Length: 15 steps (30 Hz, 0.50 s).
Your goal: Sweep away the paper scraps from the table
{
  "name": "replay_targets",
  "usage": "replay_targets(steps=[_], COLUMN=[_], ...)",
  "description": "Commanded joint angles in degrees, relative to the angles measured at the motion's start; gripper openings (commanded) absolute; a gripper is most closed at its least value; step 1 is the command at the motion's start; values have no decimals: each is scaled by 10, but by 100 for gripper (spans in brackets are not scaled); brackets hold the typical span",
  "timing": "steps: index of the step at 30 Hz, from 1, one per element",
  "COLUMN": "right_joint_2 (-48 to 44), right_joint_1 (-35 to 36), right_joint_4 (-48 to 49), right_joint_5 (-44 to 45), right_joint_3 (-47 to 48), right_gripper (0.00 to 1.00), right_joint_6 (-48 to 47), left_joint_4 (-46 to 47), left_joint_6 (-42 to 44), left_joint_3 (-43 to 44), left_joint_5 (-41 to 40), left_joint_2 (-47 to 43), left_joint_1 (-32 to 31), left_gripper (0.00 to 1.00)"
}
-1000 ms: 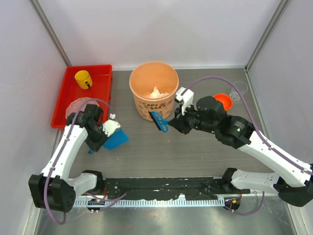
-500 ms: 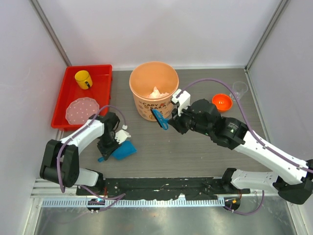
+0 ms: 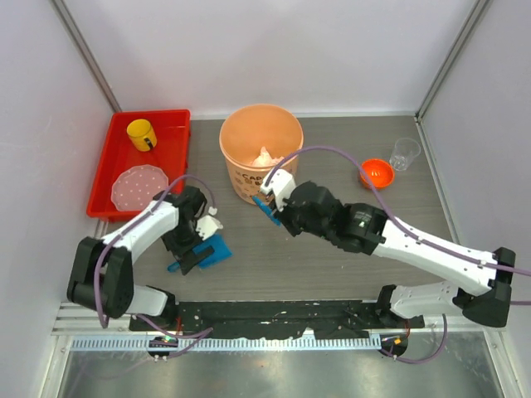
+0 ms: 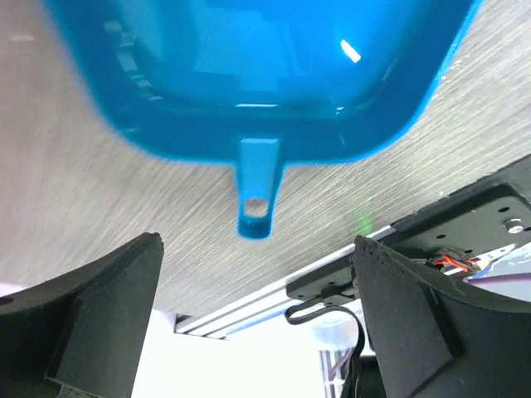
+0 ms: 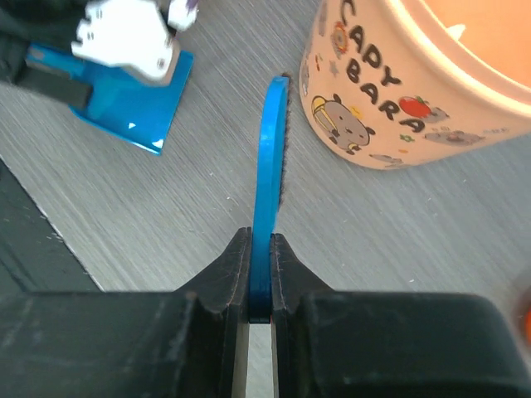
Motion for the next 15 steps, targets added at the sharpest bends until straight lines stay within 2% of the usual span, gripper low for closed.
replay_targets(steps=[1, 2, 4, 5, 6, 9, 12, 15], right_joint_2=[20, 24, 44, 55, 66, 128, 212, 282], right_joint_1=[89, 128, 160, 197, 209, 260, 279, 286], right_joint_4=[65, 83, 133, 149, 185, 259, 313, 325], right_joint_5=[141, 160, 186, 193, 211, 229, 273, 338], right_joint_3=[-24, -36, -61, -66, -70, -79, -71, -47], right_gripper=[1, 1, 1, 1, 1, 1, 1, 1], right_joint_6=[-122, -143, -200, -216, -238, -270, -310, -339], left_joint_4=[-124, -142, -169, -165, -138, -37, 39, 44], left_joint_6=[-14, -20, -34, -55, -70, -133, -177, -188], left_joint_3=[114, 163, 204, 231, 239, 230, 202, 197], left_joint_5=[13, 34, 42, 36, -8, -80, -109, -101], left_joint_2=[-91, -104, -144, -159, -181, -224, -242, -245], left_joint_1=[3, 7, 30, 41, 52, 105, 137, 153], left_gripper=[100, 100, 100, 100, 100, 100, 100, 100])
